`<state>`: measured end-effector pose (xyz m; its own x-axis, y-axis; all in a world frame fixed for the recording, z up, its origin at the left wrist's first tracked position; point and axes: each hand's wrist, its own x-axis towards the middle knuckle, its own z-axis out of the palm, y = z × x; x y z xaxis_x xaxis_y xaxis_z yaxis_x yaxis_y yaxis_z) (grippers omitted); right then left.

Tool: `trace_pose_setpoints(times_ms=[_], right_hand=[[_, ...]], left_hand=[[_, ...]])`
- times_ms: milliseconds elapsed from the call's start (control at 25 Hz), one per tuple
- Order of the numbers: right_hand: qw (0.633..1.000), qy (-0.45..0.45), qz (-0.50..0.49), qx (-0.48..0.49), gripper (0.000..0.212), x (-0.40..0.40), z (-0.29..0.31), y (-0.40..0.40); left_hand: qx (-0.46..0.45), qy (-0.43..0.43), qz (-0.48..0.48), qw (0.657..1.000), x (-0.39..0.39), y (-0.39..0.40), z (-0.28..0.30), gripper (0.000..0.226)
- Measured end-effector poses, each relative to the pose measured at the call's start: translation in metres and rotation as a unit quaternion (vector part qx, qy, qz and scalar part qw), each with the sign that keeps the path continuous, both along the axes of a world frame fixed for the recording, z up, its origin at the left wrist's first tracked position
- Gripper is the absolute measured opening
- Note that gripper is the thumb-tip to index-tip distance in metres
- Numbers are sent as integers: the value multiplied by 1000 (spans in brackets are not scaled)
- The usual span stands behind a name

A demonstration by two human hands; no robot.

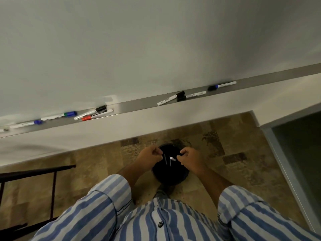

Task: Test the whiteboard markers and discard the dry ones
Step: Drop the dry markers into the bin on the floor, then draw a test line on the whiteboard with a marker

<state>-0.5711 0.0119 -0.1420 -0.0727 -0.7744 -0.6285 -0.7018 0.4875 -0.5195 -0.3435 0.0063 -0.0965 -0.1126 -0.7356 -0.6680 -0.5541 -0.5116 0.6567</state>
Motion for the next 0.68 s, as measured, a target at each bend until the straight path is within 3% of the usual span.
trace_pose_setpoints(times_ms=[440,680], right_hand=[[983,-104,-68,-134,8,6,56,-74],[975,-83,-33,-205,27,12,89,-137]], left_hand=[[-67,6,76,995,-4,-57,33,19],[-116,7,115,987,-12,-111,55,44]])
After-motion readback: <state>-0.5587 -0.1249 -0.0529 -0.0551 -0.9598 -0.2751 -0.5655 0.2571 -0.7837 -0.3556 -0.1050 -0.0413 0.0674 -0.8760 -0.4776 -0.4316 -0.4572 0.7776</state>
